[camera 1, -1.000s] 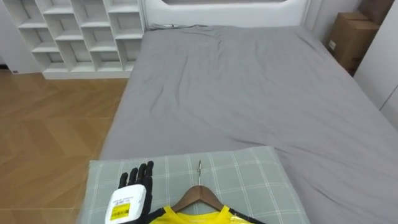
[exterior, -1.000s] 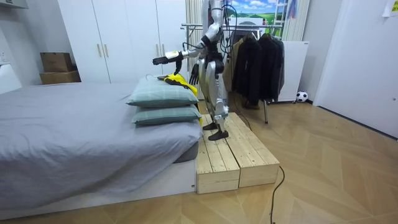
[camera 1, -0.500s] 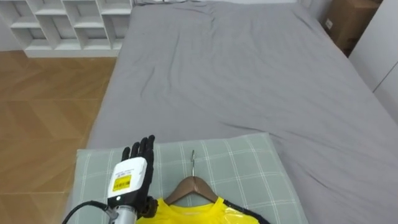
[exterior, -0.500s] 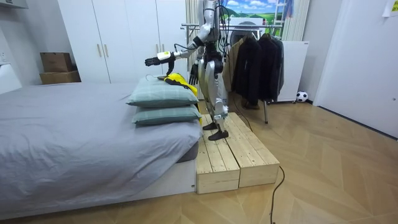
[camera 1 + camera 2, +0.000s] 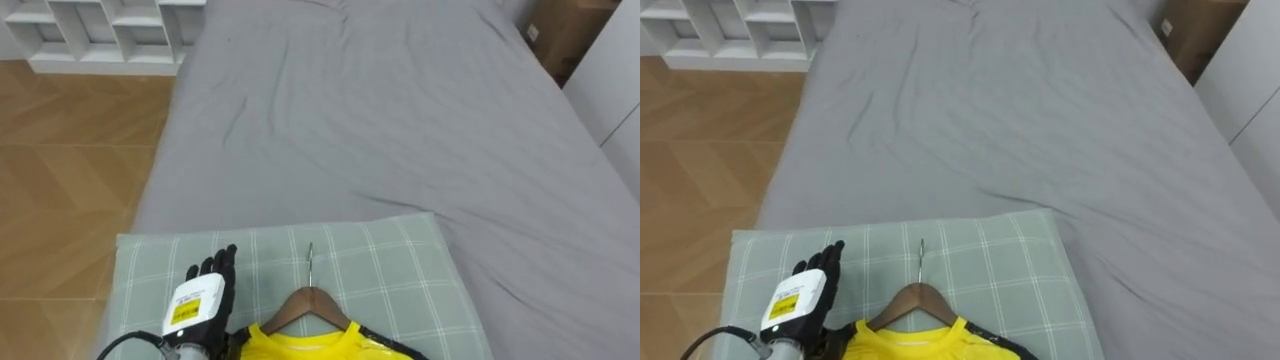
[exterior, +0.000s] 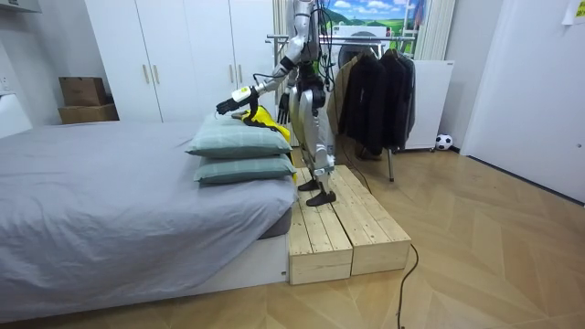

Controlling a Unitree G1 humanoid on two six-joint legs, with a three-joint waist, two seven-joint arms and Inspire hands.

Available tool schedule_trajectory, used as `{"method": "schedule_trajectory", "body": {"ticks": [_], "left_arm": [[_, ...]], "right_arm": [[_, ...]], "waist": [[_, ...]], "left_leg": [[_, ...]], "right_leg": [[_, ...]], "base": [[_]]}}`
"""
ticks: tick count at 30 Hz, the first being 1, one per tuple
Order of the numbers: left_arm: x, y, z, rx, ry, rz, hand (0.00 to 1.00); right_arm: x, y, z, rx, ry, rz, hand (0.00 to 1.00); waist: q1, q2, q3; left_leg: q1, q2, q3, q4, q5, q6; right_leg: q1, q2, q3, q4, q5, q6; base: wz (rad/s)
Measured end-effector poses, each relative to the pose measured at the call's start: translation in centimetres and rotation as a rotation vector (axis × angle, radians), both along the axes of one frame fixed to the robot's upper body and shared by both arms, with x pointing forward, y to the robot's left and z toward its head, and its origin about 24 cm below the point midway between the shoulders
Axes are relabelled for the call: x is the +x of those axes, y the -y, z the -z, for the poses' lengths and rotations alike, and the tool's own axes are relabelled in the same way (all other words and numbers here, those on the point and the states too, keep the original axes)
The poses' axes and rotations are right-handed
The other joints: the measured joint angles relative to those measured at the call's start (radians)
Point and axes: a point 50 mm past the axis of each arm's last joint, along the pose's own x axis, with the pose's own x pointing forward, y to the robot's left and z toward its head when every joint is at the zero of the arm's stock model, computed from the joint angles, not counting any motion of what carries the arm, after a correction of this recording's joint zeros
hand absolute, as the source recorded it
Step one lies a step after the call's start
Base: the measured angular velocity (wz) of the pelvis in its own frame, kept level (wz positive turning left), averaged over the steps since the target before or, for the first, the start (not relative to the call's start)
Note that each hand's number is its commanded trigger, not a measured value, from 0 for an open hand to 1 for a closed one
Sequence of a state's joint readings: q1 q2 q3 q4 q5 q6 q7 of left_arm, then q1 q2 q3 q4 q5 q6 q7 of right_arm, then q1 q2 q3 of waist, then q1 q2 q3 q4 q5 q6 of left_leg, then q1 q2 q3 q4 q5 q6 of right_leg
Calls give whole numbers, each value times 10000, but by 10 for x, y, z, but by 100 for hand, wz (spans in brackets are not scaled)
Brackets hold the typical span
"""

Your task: Hang clothes

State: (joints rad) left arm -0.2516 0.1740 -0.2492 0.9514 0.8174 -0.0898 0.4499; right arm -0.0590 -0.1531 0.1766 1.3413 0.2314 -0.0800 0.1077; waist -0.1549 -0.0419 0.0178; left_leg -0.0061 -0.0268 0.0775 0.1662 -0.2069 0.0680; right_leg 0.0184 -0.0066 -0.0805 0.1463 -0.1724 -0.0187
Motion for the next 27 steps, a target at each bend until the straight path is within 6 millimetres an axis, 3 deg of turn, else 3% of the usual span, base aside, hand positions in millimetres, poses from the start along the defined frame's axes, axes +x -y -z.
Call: {"method": "schedule_trajectory", "body": {"ticks": [8,9,11,12,13,14,15,16,17,19,23,27], "left_arm": [[-11,-2,9,128,-479,-247,0],[-12,-2,11,118,-535,-268,0],[-17,1,14,40,-644,-302,0],[-20,0,16,47,-716,-327,0],[-24,-4,18,107,-785,-476,0],[-28,-1,21,61,-923,-446,0],[-30,1,22,7,-955,-410,0],[-33,3,23,-25,-956,-297,0],[-32,5,22,-36,-878,-187,0],[-34,6,23,17,-834,-93,0],[-46,4,30,87,-1183,-105,0],[-48,6,27,-15,-993,-65,0]], "right_arm": [[-5,2,1,-326,-262,183,0],[-4,2,1,-381,-238,167,0],[-4,2,1,-364,-231,206,0],[-2,0,1,-334,-192,196,0],[6,1,-1,-387,42,108,0],[7,1,-2,-511,103,151,0],[6,1,-1,-541,64,185,0],[3,0,0,-496,13,205,0],[2,-1,0,-442,13,198,0],[1,-3,1,-394,-11,217,0],[7,-3,-1,-379,202,185,0],[9,-4,-1,-230,230,153,0]], "waist": [[242,-71,-55],[269,-62,-54],[302,8,-47],[463,-19,-116],[488,0,-187],[211,130,-208],[150,140,-215],[142,132,-210],[113,158,-182],[189,118,-162],[408,139,-120],[556,169,-99]], "left_leg": [[81,2,-279,-50,0,0],[137,38,-431,-74,2,1],[265,163,-1289,-82,8,-2],[251,156,-1752,-67,1,-14],[108,162,-1906,-14,-102,-188],[87,178,-1732,-26,-36,-367],[98,177,-1508,-68,-8,-455],[144,230,-817,-190,55,-548],[72,369,-279,-511,182,-552],[110,345,-23,-428,294,-406],[158,259,-274,-368,293,-404],[94,257,-254,-365,293,-402]], "right_leg": [[4,13,-100,104,0,1],[-60,45,-129,269,-5,4],[-378,179,-303,679,-178,16],[-497,272,-45,-319,146,-154],[-605,255,-97,-486,619,-150],[-556,237,-303,-401,710,-198],[-500,207,-272,-379,710,-197],[-389,178,19,-377,708,-195],[-366,188,358,-366,684,-157],[-389,198,478,-285,606,-62],[-313,138,224,-292,604,-58],[-377,147,219,-290,602,-55]], "base": [[1],[0],[-18],[-42],[-17],[17],[45],[45],[45],[37],[3],[-1]]}}
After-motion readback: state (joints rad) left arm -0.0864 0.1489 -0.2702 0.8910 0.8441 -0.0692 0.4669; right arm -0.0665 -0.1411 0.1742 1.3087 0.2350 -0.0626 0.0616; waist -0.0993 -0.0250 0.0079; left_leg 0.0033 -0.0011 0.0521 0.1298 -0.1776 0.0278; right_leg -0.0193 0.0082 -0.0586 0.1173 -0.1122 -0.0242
